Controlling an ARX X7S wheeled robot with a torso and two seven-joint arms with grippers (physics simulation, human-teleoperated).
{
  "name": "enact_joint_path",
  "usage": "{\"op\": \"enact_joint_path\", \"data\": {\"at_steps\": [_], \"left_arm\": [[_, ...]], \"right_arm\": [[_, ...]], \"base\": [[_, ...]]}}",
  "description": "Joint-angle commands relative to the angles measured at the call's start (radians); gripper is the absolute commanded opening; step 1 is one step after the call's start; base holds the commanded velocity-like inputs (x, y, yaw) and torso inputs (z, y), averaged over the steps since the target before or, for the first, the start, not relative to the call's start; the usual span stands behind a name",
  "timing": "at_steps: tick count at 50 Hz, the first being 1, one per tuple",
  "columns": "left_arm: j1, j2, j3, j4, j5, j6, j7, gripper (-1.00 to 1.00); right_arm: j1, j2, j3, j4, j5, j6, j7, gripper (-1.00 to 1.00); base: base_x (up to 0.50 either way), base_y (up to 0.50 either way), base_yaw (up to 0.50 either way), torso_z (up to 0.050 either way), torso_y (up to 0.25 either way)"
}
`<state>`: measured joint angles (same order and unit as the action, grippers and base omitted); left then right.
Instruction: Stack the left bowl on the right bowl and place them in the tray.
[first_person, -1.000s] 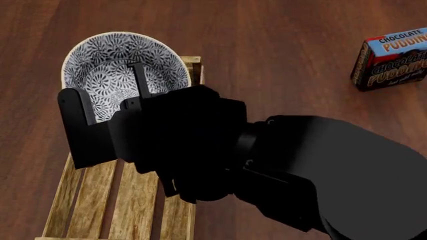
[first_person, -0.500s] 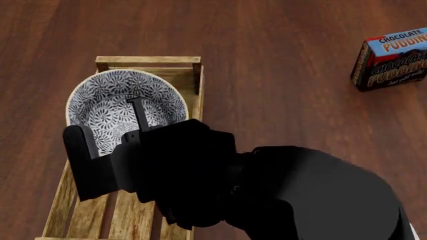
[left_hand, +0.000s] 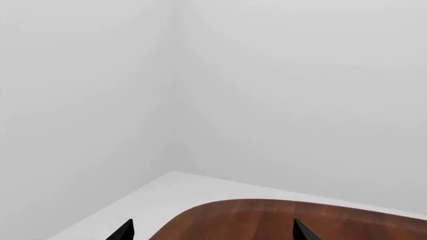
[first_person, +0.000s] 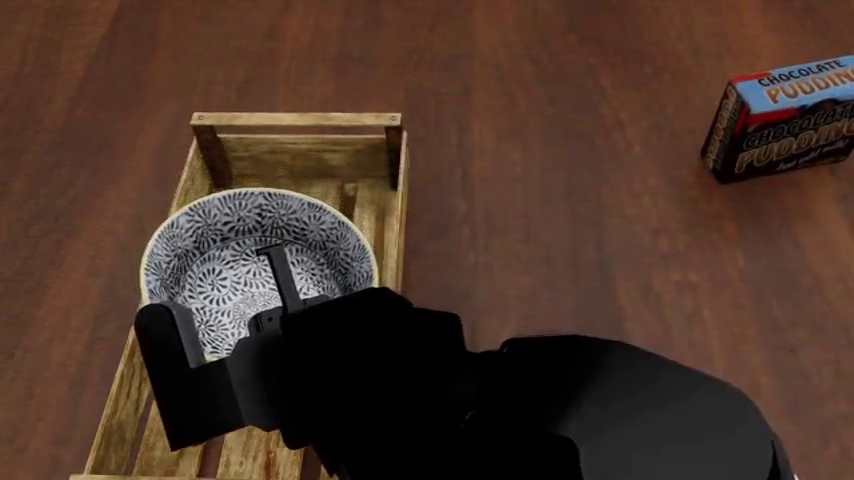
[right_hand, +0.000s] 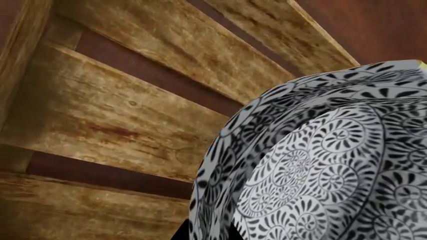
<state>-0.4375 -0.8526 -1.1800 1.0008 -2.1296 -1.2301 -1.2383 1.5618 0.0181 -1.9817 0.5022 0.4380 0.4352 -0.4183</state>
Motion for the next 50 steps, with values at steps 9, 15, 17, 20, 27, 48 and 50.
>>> {"op": "enact_joint_path", "data": {"at_steps": [9, 15, 17, 20, 27, 48, 50], "left_arm": [[-0.001, 0.01, -0.004, -0.001, 0.002, -0.017, 0.003, 1.0], [-0.002, 0.015, -0.007, 0.0, 0.003, -0.021, 0.004, 1.0], [-0.001, 0.015, -0.008, 0.0, 0.002, -0.022, 0.004, 1.0], [0.003, 0.014, -0.015, 0.001, -0.006, -0.02, 0.001, 1.0], [0.008, 0.012, -0.029, 0.001, -0.02, -0.018, -0.002, 1.0], [0.027, -0.038, -0.064, -0.001, -0.085, 0.027, -0.042, 1.0], [0.029, -0.048, -0.068, -0.001, -0.096, 0.037, -0.048, 1.0]], "right_arm": [[-0.075, -0.013, 0.065, 0.066, -0.128, -0.01, -0.063, -1.0], [-0.09, -0.009, 0.089, 0.074, -0.153, -0.006, -0.073, 1.0], [-0.089, -0.007, 0.093, 0.07, -0.159, -0.001, -0.074, 1.0], [-0.082, -0.001, 0.102, 0.053, -0.16, 0.015, -0.078, 1.0], [-0.064, 0.014, 0.112, 0.016, -0.166, 0.043, -0.08, 1.0], [0.021, 0.089, 0.149, -0.203, -0.151, 0.192, -0.061, 1.0], [0.034, 0.105, 0.159, -0.25, -0.142, 0.22, -0.056, 1.0]], "base": [[0.0, 0.0, 0.0, 0.0, 0.0], [0.0, 0.0, 0.0, 0.0, 0.0], [0.0, 0.0, 0.0, 0.0, 0.0], [0.0, 0.0, 0.0, 0.0, -0.007], [0.0, 0.0, 0.0, 0.0, 0.0], [0.0, 0.0, 0.0, 0.0, 0.0], [0.0, 0.0, 0.0, 0.0, 0.0]]}}
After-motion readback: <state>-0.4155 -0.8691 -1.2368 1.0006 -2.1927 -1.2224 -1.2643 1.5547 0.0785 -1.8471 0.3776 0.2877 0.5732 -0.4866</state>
